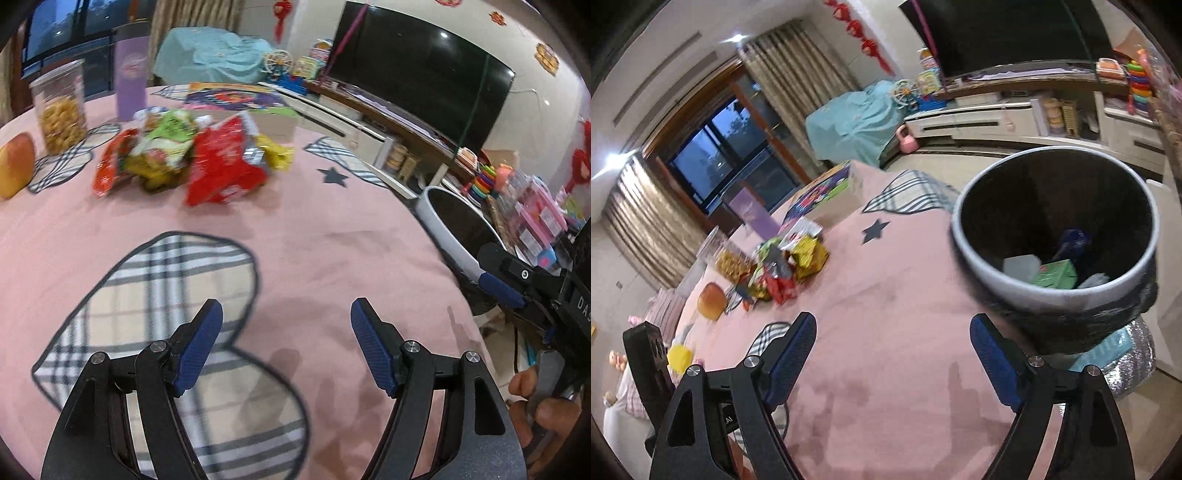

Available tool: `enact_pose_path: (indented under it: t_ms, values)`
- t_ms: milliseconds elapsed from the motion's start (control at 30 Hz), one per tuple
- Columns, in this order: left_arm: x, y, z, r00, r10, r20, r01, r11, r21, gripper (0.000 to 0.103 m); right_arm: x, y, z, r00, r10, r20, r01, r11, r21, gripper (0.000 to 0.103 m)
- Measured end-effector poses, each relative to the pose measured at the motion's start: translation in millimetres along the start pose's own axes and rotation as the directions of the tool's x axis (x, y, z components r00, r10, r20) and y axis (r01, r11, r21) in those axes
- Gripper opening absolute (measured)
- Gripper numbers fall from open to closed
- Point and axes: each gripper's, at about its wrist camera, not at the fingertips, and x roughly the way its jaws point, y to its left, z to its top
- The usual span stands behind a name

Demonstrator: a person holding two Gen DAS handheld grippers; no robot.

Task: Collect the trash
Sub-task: 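Move both tools back over the table toward the snack packets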

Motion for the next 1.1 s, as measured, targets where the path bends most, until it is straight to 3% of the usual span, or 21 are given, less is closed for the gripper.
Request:
enact_pose_path:
  t_ms: [667,1100]
  values:
    - [-15.8,99.2,-0.4,0.996,0.092,0.014,-0.089,0.982,-0.165,0.074,51.5,56.6,-22.0,0.993,0.030,-0.114,-0.037,0.997,-0.064,0.087]
    - [-0.9,140.3,32.1,0.987,0.162,0.002,-0.160,0.975,-0.152,0.074,89.0,90.6,-15.0,0.985,0.098,-0.140,-0.106,0.993,-0.054,0.087]
